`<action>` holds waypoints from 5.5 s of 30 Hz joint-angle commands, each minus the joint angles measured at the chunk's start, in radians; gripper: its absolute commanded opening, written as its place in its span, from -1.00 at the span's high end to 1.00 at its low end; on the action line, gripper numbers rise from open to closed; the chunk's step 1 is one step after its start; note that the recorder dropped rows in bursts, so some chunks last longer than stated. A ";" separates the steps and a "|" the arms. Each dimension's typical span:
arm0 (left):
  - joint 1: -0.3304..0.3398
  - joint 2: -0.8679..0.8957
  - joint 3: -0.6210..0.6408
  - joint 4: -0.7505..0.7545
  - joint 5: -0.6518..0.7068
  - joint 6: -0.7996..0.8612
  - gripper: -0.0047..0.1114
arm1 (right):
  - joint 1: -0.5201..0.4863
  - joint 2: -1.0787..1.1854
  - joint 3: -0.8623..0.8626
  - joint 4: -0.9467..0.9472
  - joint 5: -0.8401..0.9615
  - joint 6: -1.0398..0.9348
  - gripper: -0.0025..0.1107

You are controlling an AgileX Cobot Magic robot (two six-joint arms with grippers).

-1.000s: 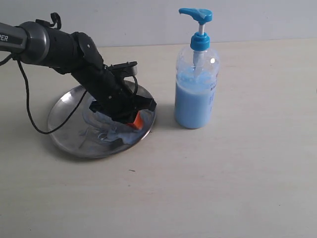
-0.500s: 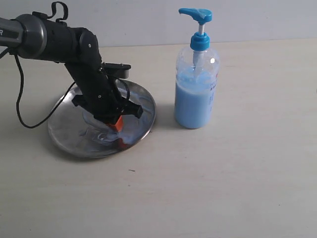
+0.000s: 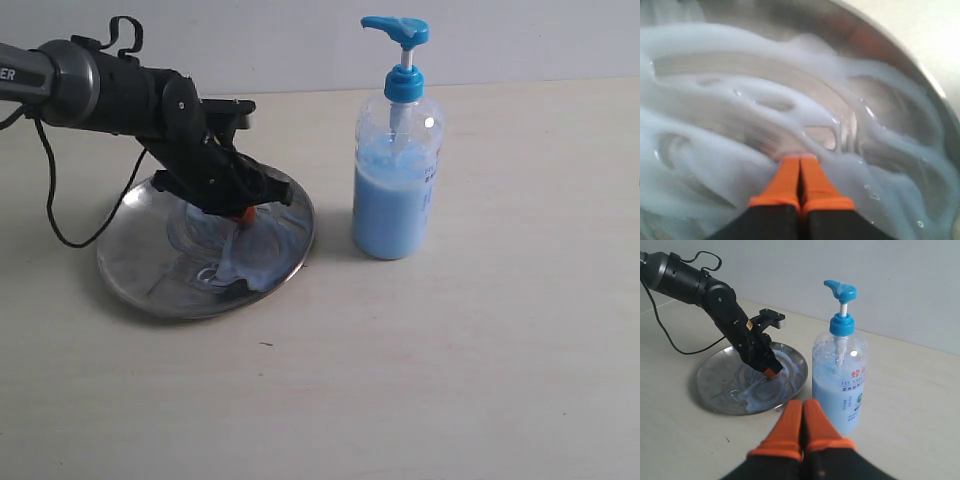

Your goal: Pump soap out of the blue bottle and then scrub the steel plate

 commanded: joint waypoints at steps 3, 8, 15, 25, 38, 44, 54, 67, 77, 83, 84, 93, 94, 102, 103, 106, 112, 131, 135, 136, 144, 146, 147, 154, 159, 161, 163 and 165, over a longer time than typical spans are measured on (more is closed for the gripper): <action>-0.020 0.021 0.018 -0.137 0.034 0.125 0.92 | -0.001 -0.002 0.005 0.018 -0.011 0.000 0.96; -0.050 0.021 0.018 -0.218 0.117 0.237 0.92 | -0.001 -0.002 0.005 0.021 -0.011 0.000 0.96; -0.062 0.021 0.018 -0.154 0.255 0.285 0.92 | -0.001 -0.002 0.005 0.021 -0.011 0.000 0.96; -0.058 0.021 0.018 0.082 0.272 0.151 0.92 | -0.001 -0.002 0.005 0.021 -0.011 0.000 0.96; -0.058 0.021 0.018 0.271 0.142 -0.086 0.92 | -0.001 -0.002 0.005 0.021 -0.011 0.000 0.96; -0.060 0.021 0.018 0.193 0.185 -0.079 0.92 | -0.001 -0.002 0.005 0.021 -0.011 0.000 0.96; -0.060 0.003 0.018 0.124 0.285 0.046 0.92 | -0.001 -0.002 0.005 0.021 -0.011 0.000 0.96; -0.060 -0.185 0.018 0.124 0.263 0.046 0.92 | -0.001 -0.002 0.005 0.021 -0.011 0.000 0.96; -0.060 -0.367 0.018 0.124 0.269 0.019 0.92 | -0.001 -0.002 0.005 0.021 -0.011 0.000 0.96; -0.051 -0.489 0.081 0.124 0.260 0.019 0.92 | -0.001 -0.002 0.005 0.021 -0.011 0.000 0.96; -0.047 -0.511 0.097 0.124 0.258 0.019 0.92 | -0.001 -0.002 0.005 0.021 -0.011 0.000 0.96; -0.028 -0.758 0.267 0.126 0.169 0.019 0.92 | -0.001 -0.002 0.005 0.021 -0.011 0.000 0.96; -0.028 -0.776 0.275 0.126 0.163 0.019 0.92 | -0.001 -0.002 0.005 0.021 -0.011 0.000 0.96; -0.028 -0.954 0.378 0.124 0.081 0.019 0.92 | -0.001 -0.002 0.005 0.021 -0.011 0.000 0.96; -0.028 -0.977 0.394 0.124 0.073 0.019 0.92 | -0.001 -0.002 0.005 0.021 -0.011 0.000 0.96; -0.028 -1.052 0.439 0.124 0.057 0.019 0.92 | -0.001 -0.002 0.005 0.021 -0.011 0.000 0.96; -0.028 -1.205 0.511 0.124 0.053 0.015 0.92 | -0.001 -0.002 0.005 0.021 -0.011 0.000 0.96; -0.028 -1.765 0.768 0.132 -0.035 0.060 0.92 | -0.001 -0.002 0.005 0.021 -0.015 0.003 0.96; -0.028 -1.778 0.767 0.137 -0.038 0.060 0.92 | -0.001 -0.002 0.005 0.021 -0.015 0.001 0.96; -0.028 -1.778 0.767 0.137 -0.038 0.060 0.92 | -0.001 -0.002 0.005 0.021 -0.015 0.001 0.96; -0.028 -1.778 0.767 0.137 -0.038 0.060 0.92 | -0.001 -0.002 0.005 0.021 -0.015 0.001 0.96; -0.028 -1.778 0.767 0.137 -0.038 0.060 0.92 | -0.001 -0.002 0.005 0.021 -0.015 0.001 0.96; -0.028 -1.778 0.767 0.137 -0.038 0.060 0.92 | -0.001 -0.002 0.005 0.021 -0.015 0.001 0.96; -0.028 -1.778 0.767 0.137 -0.049 0.053 0.92 | -0.001 -0.002 0.005 0.021 -0.015 0.001 0.96; -0.028 -1.776 0.784 0.137 -0.090 0.016 0.92 | -0.001 -0.002 0.005 0.021 -0.015 0.001 0.96; -0.023 -1.786 0.807 0.139 -0.130 0.013 0.92 | -0.001 -0.002 0.005 0.021 -0.015 0.001 0.96; -0.001 -1.803 0.843 0.139 -0.176 0.008 0.92 | -0.001 -0.002 0.005 0.021 -0.015 0.001 0.96; 0.036 -1.826 0.880 0.141 -0.208 -0.005 0.92 | -0.001 -0.002 0.005 0.021 -0.015 0.001 0.96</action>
